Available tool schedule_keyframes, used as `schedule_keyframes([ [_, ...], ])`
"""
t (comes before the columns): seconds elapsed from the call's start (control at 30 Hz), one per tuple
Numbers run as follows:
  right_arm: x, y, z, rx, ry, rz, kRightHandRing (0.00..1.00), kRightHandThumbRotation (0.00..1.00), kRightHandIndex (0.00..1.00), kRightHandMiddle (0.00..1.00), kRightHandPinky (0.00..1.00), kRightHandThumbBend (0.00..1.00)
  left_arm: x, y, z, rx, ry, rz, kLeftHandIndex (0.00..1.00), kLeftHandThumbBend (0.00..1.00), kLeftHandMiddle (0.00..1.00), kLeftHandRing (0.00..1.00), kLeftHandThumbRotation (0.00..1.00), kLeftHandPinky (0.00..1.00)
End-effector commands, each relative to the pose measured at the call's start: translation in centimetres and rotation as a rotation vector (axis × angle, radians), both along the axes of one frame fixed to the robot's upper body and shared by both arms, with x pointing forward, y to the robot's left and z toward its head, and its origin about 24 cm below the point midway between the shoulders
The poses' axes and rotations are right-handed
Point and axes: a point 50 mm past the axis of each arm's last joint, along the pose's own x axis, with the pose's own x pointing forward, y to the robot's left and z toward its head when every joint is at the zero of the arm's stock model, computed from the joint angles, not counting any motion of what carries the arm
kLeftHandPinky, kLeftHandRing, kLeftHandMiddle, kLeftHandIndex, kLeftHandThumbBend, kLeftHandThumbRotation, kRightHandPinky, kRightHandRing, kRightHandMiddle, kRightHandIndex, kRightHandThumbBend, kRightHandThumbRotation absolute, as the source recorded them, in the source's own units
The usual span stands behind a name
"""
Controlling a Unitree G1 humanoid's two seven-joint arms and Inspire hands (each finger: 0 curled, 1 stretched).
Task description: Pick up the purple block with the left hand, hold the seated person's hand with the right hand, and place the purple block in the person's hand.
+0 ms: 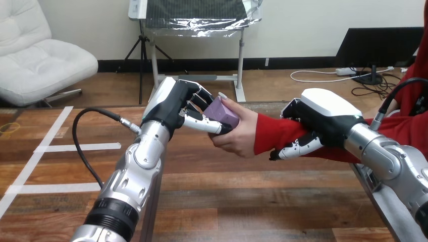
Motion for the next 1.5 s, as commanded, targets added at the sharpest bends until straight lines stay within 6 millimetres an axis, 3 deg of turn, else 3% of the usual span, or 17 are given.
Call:
schedule_keyframes([
  [0.0,1.1,2.9,3.5,0.062,-0.135,0.090,0.28,0.36,0.35,0.32,0.24,0.75,1.4,-1.8,3.3,-0.003,-0.106,-0.055,0.41,0.82,0.42,0.40,0.00,0.35],
  [0.33,1.2,3.6,3.8,0.072,-0.158,0.114,0.29,0.37,0.36,0.33,0.25,0.75,1.4,-2.2,3.3,-0.009,-0.097,-0.070,0.40,0.81,0.42,0.40,0.00,0.35],
  [0.83,1.5,4.4,4.0,0.101,-0.167,0.134,0.21,0.35,0.26,0.26,0.19,0.78,1.4,-2.6,3.1,-0.007,-0.085,-0.084,0.40,0.80,0.42,0.39,0.00,0.35],
  [1.47,1.5,4.3,3.8,0.109,-0.164,0.137,0.23,0.36,0.27,0.27,0.20,0.79,1.2,-2.4,2.7,-0.004,-0.074,-0.089,0.39,0.80,0.42,0.40,0.00,0.34],
])
